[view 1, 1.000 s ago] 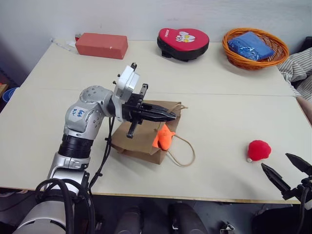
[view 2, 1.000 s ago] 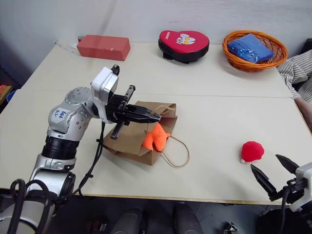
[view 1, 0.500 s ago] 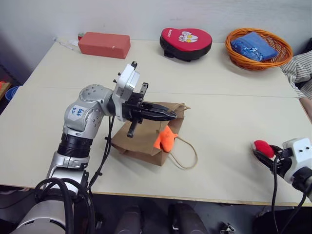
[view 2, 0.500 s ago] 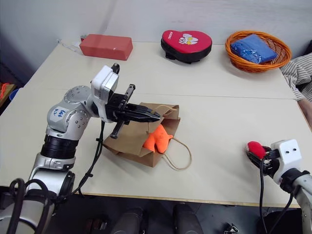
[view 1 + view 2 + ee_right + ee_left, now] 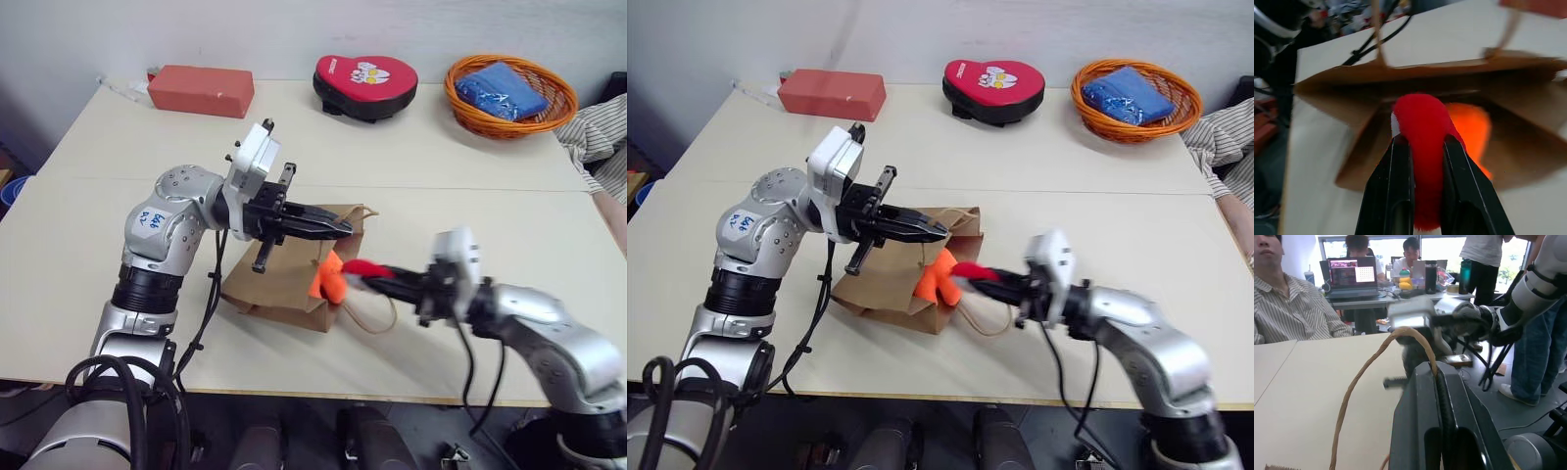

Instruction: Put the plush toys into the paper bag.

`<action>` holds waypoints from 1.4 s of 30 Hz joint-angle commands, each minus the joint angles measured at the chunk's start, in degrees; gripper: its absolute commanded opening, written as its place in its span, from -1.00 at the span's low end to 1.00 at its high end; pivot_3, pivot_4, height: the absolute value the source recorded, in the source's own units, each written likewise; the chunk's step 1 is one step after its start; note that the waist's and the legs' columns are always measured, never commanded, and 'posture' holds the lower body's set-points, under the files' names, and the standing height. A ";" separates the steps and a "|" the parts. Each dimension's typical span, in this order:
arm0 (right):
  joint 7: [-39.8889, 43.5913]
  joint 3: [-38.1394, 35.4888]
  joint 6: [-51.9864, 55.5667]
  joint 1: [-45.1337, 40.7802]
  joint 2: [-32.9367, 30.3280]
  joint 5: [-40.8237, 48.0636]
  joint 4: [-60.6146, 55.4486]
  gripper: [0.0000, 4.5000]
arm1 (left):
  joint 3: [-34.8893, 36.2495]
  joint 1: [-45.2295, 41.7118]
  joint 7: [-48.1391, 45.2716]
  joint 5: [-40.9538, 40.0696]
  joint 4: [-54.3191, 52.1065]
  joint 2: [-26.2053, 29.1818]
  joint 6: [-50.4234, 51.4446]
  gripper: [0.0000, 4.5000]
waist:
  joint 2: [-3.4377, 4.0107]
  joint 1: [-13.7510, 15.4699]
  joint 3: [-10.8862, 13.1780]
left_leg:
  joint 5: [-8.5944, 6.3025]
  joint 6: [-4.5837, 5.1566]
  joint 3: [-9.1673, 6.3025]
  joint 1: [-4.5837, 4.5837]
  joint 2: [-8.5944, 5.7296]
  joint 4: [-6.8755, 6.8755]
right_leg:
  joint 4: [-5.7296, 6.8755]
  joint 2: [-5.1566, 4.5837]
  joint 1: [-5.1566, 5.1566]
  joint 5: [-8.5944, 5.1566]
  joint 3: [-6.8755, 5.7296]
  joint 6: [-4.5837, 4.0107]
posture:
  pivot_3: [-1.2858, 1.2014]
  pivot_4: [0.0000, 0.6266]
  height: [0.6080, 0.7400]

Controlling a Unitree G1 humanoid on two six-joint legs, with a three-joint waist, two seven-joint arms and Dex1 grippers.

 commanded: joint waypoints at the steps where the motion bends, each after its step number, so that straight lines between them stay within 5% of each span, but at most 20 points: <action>1: 1.78 5.93 -1.15 -4.35 1.25 -4.08 2.73 -0.90 | 0.55 -0.90 0.27 -1.11 -2.00 -0.40 0.01 -1.00 | 0.00 0.03 0.00 | 0.00 0.00 0.00 0.00 -0.02 0.03 | 0.00 -0.02 -0.01 0.00 0.00 0.00 | 0.03 -0.52 1.00; 12: 2.88 12.28 -6.79 -13.94 11.79 -11.47 18.62 -0.90 | 1.31 -0.29 1.99 -1.29 -2.33 -1.40 -0.23 -1.00 | -0.01 -0.50 0.00 | 0.01 -0.02 0.00 0.01 -0.02 0.01 | 0.11 0.00 -0.09 0.00 -0.01 0.00 | 0.03 -0.52 1.00; 18: 3.08 9.08 -8.18 -13.53 11.12 -12.54 18.22 0.00 | 1.77 0.19 2.69 -1.69 -3.22 -1.27 0.03 -1.00 | -0.01 -0.33 0.00 | 0.01 -0.02 0.01 -0.02 -0.02 0.03 | 0.31 -0.05 -0.10 0.00 -0.05 0.00 | 0.03 -0.52 1.00; 24: 7.71 -1.05 -3.32 -9.78 5.45 -1.74 11.42 0.95 | 2.14 0.73 3.31 -1.89 -3.84 -0.85 0.21 -1.00 | -0.01 -0.28 0.00 | 0.01 -0.02 0.00 -0.05 -0.02 0.02 | 0.29 -0.04 -0.08 0.00 -0.08 0.00 | 0.03 -0.52 1.00; 31: 11.10 -12.95 11.27 -3.25 -7.29 11.94 8.35 0.99 | 2.45 1.74 3.82 -2.11 -5.05 0.26 0.65 -1.00 | -0.01 -0.22 0.00 | 0.00 0.00 0.00 -0.04 -0.01 0.00 | 0.29 -0.03 -0.06 0.00 -0.06 0.00 | 0.03 -0.52 1.00; 36: 4.08 -14.13 24.30 -1.03 -15.81 11.31 10.97 0.99 | 2.70 2.02 4.05 -2.31 -5.76 0.67 1.19 -1.00 | -0.02 -0.15 0.00 | -0.01 0.02 0.00 -0.04 -0.01 0.01 | 0.07 -0.05 -0.03 0.00 -0.05 0.00 | 0.03 -0.52 1.00; 42: -1.27 -14.21 35.18 -0.68 -16.76 13.61 11.36 0.99 | 2.81 2.35 4.22 -2.41 -6.35 1.05 1.76 -1.00 | -0.02 -0.23 0.00 | -0.01 0.02 0.01 -0.04 -0.01 -0.03 | 0.04 -0.01 -0.04 0.00 -0.03 0.00 | 0.03 -0.52 1.00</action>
